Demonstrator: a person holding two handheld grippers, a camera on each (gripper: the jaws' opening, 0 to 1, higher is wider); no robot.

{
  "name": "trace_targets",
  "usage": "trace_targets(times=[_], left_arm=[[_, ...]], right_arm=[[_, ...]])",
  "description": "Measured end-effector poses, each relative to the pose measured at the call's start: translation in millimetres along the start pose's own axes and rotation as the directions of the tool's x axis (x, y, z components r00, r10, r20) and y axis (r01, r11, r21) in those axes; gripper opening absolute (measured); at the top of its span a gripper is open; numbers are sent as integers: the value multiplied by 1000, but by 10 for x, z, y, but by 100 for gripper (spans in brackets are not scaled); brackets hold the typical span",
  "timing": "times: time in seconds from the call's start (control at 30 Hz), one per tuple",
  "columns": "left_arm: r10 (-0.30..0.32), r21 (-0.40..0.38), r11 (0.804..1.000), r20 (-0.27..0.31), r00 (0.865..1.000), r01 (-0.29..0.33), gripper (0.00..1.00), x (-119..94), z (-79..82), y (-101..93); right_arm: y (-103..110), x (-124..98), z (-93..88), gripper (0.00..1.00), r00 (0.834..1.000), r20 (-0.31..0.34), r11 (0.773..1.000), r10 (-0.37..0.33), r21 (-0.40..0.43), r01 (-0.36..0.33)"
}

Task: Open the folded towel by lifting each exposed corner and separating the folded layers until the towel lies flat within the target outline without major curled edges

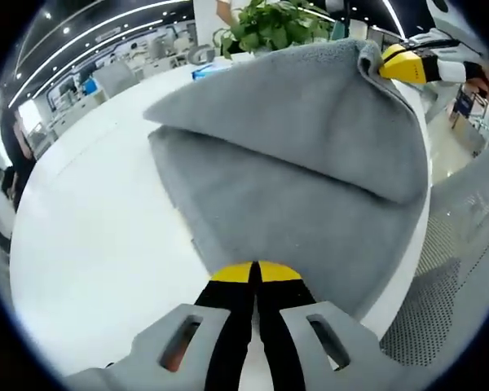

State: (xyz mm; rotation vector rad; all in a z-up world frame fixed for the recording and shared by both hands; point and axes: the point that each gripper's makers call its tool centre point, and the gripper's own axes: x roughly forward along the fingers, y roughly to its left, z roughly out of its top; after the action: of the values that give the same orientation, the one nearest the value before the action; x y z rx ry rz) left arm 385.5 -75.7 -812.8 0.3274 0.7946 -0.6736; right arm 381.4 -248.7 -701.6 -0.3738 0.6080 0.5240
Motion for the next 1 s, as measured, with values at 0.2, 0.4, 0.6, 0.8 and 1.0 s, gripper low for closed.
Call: trace_targets(times=[0.2, 0.4, 0.6, 0.8, 1.0], left_arm=[[5, -21, 1000, -6, 1000, -5, 0, 2, -3, 1], [23, 17, 1000, -10, 1000, -23, 0, 0, -2, -7], [21, 5, 1000, -9, 1000, -21, 0, 1, -5, -5], [18, -7, 1000, -8, 1000, -18, 0, 3, -7, -2], [13, -18, 1000, -3, 1000, -14, 0, 3, -9, -3]], right_arm=[[-140, -49, -101, 0, 999, -26, 999, -38, 20, 39], [-233, -82, -243, 0, 995, -67, 997, -73, 32, 75], [-262, -133, -377, 0, 992, -94, 995, -85, 46, 89], [-278, -177, -472, 0, 988, -116, 993, -98, 49, 104], [-299, -211, -577, 0, 984, -139, 991, -108, 65, 118]])
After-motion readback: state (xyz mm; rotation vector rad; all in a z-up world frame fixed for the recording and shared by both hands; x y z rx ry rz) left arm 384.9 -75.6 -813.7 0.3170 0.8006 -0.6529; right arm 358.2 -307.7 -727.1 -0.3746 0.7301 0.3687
